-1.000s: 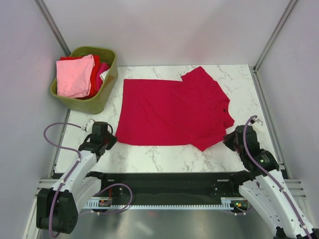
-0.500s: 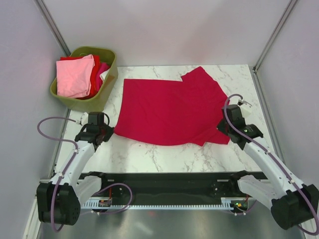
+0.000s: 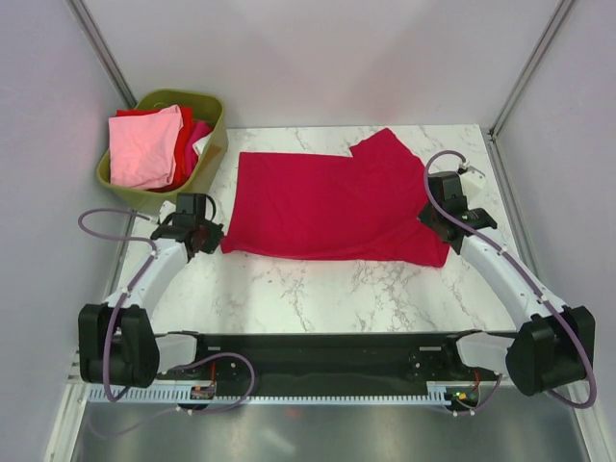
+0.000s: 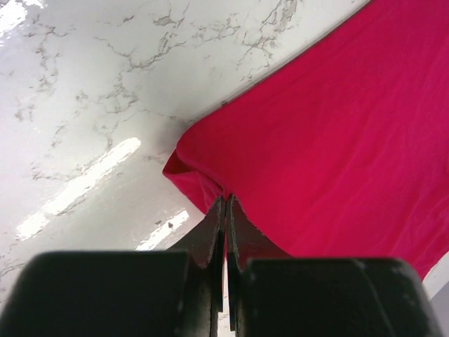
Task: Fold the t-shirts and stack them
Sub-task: Fold the tshirt
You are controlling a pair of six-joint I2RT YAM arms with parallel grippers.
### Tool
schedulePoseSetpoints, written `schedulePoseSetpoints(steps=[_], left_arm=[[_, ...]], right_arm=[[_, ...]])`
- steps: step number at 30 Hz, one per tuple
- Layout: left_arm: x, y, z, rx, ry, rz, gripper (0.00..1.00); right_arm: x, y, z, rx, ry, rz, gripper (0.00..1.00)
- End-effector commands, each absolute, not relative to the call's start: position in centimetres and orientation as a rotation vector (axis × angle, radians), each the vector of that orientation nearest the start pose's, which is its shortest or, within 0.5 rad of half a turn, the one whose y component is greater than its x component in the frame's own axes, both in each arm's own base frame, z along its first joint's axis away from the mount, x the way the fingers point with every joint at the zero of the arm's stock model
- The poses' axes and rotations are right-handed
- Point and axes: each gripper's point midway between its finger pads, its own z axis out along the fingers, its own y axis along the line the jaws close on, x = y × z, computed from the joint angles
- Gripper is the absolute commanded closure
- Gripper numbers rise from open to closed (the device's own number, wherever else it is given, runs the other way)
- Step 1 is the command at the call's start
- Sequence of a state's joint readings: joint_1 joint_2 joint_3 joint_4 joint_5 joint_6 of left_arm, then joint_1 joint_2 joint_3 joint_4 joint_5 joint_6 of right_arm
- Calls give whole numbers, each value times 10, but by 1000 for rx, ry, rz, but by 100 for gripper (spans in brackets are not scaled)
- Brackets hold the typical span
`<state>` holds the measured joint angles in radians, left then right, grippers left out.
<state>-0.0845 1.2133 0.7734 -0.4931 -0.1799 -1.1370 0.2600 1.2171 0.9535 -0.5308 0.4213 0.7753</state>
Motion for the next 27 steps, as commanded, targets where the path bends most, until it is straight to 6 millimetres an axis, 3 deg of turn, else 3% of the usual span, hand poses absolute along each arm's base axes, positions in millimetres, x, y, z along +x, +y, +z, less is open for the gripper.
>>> schedulePoseSetpoints(steps=[1,18,27], left_arm=[[333,-29,113,-1398,2041,-308,98],[385,-28,100,-1430,2069,-238,98],[405,-30,97,-1443,2069,-233,98]], right_arm=[[360,36,190,753,2053,43,100],[420,14,167,754,2126,4,100],[448,19,160,710,2160,29,100]])
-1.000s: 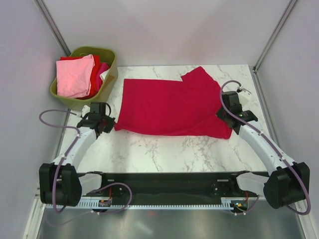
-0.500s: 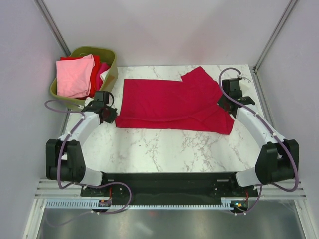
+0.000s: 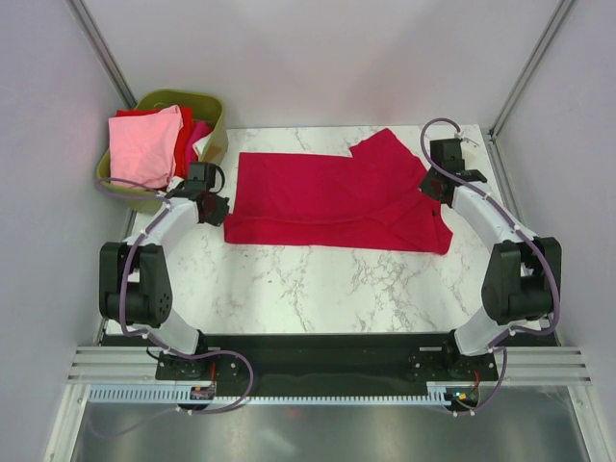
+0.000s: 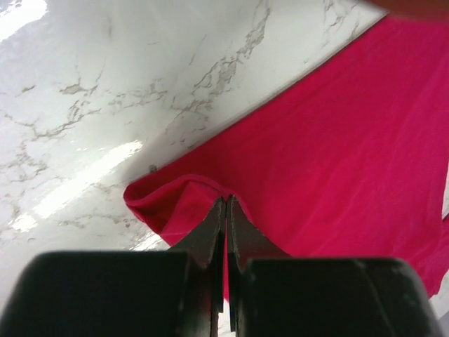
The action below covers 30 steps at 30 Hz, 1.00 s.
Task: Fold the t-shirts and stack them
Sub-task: Fold the tshirt
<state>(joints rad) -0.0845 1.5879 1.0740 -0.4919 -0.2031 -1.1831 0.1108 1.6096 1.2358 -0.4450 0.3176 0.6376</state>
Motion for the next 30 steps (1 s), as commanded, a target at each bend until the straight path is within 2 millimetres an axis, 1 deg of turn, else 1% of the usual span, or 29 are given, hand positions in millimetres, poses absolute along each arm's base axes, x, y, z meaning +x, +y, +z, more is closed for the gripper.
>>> schedulePoseSetpoints(steps=[1,3,4,9,11,15,18,21,30], left_arm=[[409,-30,95,-1445,2074,-232,98],[412,-30,95,-1443,2074,-229,98],[415,-31,94,-1442,2076,-229,98],[423,-30,94,-1447,2067,-224,98],[425,-31,90,-1450,2074,-217,98],[430,-32,89,-1451,2077,-219,98],[432,-31,89,-1447,2075,-214,98],[434,-32,89,-1445,2077,-218,98],[444,-39,92,-1425,2088,-245,98]], right_arm=[[453,20,158,706,2166,33,100],[458,22,158,697,2167,40,100],[460,22,154,697,2177,37,100],[474,25,148,682,2192,38,100],[478,26,148,678,2193,45,100],[489,27,152,670,2185,50,100],[493,26,154,672,2178,51,100],[496,23,155,677,2176,52,100],[494,11,160,705,2162,46,100]])
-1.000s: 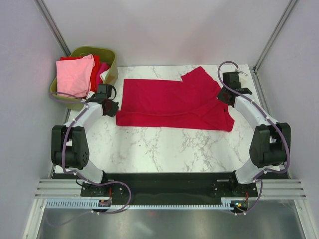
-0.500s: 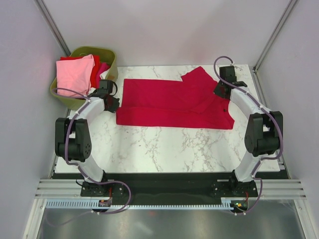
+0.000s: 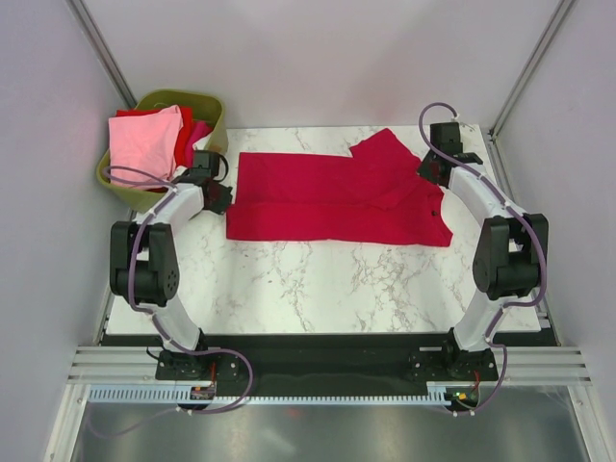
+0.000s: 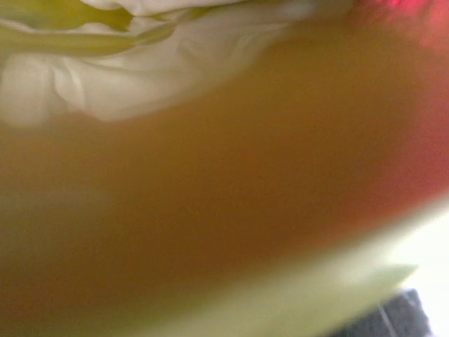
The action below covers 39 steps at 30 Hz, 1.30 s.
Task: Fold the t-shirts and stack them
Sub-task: Fold the tshirt
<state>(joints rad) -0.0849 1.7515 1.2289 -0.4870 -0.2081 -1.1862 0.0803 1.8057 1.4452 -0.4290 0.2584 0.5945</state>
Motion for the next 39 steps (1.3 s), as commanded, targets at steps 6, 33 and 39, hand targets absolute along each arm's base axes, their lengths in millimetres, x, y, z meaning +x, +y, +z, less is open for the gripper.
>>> schedulePoseSetpoints(steps=[6,33,39], left_arm=[[451,-45,90,-1408,2101,-247,98],[437,-37,132,-1264,2063,-236,39],[385,-46,123,-1250,2099,-325,37]], right_arm=[[495,10,157,711,2166,50,100],[493,21,149,755,2155,159,46],[420,18,132,859,2102,206,47]])
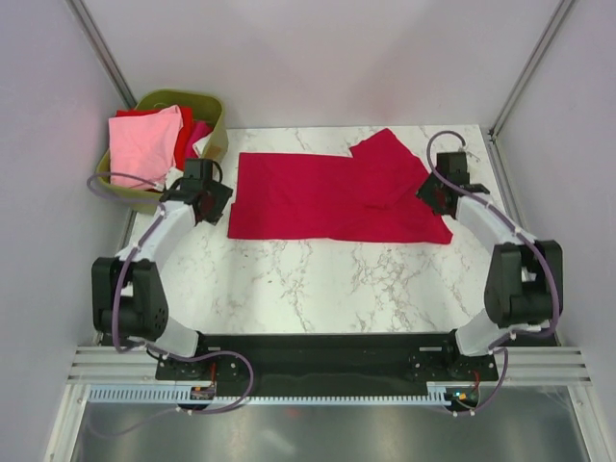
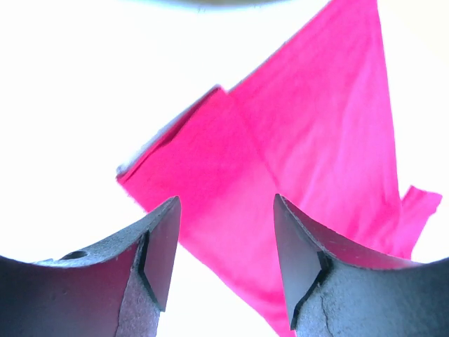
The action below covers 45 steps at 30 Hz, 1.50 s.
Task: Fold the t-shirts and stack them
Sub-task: Fold the tshirt
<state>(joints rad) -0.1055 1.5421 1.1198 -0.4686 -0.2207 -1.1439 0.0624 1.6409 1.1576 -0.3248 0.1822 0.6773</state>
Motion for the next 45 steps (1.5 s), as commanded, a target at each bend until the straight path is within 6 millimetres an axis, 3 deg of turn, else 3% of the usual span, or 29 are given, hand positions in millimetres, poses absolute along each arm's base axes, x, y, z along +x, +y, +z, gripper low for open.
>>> schedulePoseSetpoints(steps=[1,2,4,5,10,19,24,30,33,37,41,45], left_arm=[[379,-47,119,-1251,2103,-341,37],[363,-48,101,-1265,2134,-334,37],[357,-53,103,-1253,2104,-398,37],[344,-52,87,-1277,2119,-392,37],[331,-51,75,-1273,2090,-418,37],[323,-49,59,-1265,2094,-407,36],[323,-49,56,-1259,2088,-412,36],[326,-52,51,-1260,2088,-435,35],[327,-54,47,-1270,2095,-443,35],[329,-55,42,-1288,2091,-451,36],[333,-54,32,-1322,2083,-438,39],[338,-52,21,-1367,2078,-416,42]], right_arm=[[410,19,129,872,2096,215,47],[390,18,120,904,2096,224,46],[375,18,113,931,2078,242,45],[359,17,103,948,2081,242,46],[330,4,86,1028,2029,191,44],[329,-3,58,1133,1980,202,44],[341,-15,57,1172,1905,209,39],[353,-29,42,1247,1875,233,41],[357,-31,30,1272,1891,242,46],[354,-29,12,1301,1934,228,90],[351,-34,13,1289,1927,202,100],[346,-39,20,1279,1892,179,100]])
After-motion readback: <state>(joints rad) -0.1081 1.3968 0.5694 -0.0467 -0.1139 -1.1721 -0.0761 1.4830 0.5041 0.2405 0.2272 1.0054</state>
